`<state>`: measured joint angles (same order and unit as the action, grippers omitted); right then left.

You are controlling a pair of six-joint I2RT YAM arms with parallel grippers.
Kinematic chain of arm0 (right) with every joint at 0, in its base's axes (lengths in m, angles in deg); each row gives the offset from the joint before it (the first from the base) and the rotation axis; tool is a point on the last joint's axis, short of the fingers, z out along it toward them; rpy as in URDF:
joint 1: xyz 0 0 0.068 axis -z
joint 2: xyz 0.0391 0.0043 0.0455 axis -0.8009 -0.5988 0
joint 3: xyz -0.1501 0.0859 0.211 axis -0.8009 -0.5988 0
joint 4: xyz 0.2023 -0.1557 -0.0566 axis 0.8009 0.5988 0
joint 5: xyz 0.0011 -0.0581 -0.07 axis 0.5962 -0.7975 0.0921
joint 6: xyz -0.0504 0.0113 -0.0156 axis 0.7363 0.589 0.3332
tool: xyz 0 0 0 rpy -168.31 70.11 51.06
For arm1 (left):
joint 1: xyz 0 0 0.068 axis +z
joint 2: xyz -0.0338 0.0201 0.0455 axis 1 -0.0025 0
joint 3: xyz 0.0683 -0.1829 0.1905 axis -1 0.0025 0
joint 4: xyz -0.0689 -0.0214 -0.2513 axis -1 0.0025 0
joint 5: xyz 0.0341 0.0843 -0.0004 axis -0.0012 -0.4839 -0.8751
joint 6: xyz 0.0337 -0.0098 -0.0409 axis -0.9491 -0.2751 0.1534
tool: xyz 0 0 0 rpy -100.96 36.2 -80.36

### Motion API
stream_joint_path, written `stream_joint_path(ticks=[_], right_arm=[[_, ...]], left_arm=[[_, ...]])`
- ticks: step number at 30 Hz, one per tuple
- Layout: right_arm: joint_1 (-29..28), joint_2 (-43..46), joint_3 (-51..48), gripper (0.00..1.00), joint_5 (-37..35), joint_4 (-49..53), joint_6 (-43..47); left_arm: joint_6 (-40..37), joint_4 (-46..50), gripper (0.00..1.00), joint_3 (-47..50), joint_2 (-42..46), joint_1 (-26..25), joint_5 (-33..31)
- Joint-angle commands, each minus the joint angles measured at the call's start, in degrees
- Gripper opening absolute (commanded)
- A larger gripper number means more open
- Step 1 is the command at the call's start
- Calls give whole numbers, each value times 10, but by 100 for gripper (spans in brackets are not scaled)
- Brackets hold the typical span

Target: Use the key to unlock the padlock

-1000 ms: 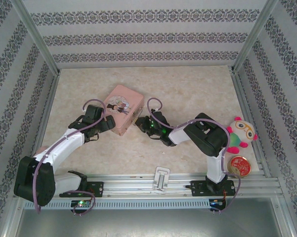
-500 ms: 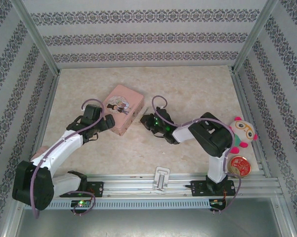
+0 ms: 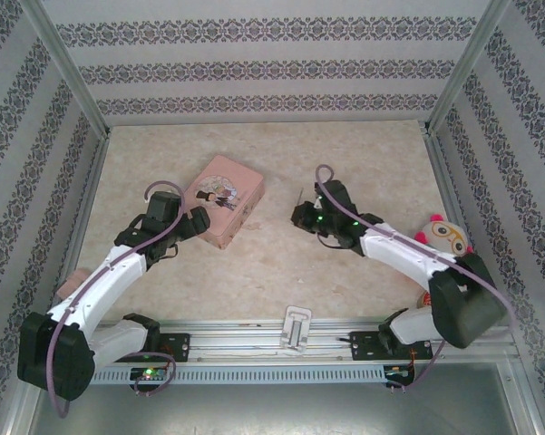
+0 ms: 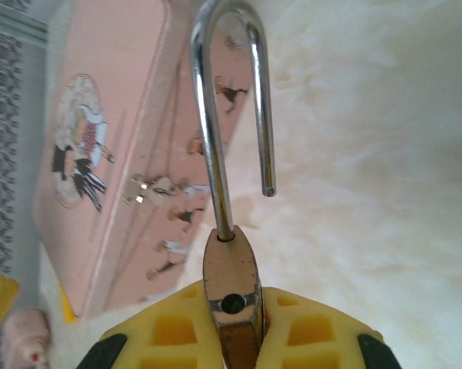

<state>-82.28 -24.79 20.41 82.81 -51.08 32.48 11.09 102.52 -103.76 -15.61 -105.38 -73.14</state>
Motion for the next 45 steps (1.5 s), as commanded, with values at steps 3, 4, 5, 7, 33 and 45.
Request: stream_joint_path(ticks=[3, 4, 5, 7, 33, 45], right_arm=[[85, 43, 24, 0, 60, 216, 134], [98, 45, 27, 0, 65, 230, 145], [113, 44, 32, 0, 72, 245, 160], [136, 34, 44, 0, 83, 269, 186], [207, -284, 232, 0, 17, 396, 340], [210, -312, 251, 11, -130, 443, 342]], left_arm=[[14, 16, 99, -20, 17, 10, 12], [16, 16, 99, -20, 18, 11, 13], [17, 15, 99, -18, 20, 12, 14], [22, 12, 99, -14, 23, 13, 16], [32, 8, 99, -5, 26, 23, 28], [30, 4, 99, -6, 21, 30, 37]])
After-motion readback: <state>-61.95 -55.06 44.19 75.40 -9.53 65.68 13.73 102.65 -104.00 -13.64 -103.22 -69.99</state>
